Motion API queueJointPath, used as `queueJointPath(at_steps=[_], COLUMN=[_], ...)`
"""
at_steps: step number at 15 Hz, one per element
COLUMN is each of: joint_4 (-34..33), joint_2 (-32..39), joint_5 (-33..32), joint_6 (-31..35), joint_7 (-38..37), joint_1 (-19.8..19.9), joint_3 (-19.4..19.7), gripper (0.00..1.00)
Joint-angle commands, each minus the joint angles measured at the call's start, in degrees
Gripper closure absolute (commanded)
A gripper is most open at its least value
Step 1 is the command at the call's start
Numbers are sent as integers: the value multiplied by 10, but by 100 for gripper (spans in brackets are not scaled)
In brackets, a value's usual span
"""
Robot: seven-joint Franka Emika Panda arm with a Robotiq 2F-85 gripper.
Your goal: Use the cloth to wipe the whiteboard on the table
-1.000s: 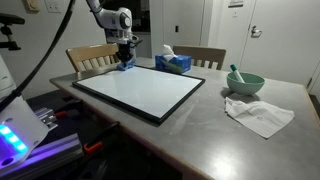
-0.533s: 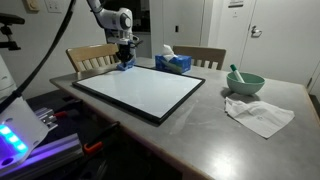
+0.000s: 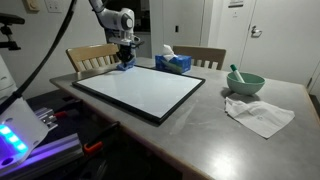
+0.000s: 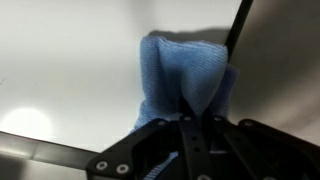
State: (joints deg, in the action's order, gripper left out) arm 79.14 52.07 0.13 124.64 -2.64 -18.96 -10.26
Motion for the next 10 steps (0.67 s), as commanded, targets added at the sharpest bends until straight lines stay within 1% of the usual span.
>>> queueJointPath(at_steps=[1,5,10], joint_4=[50,86,132], joint_2=[-14,-26,-49], joint_5=[14,26,37], joint_6=[29,51,56], joint_7=[39,85,154], joint_1=[25,53,96], joint_3=[-12,-23,-31], gripper=[98,98,98])
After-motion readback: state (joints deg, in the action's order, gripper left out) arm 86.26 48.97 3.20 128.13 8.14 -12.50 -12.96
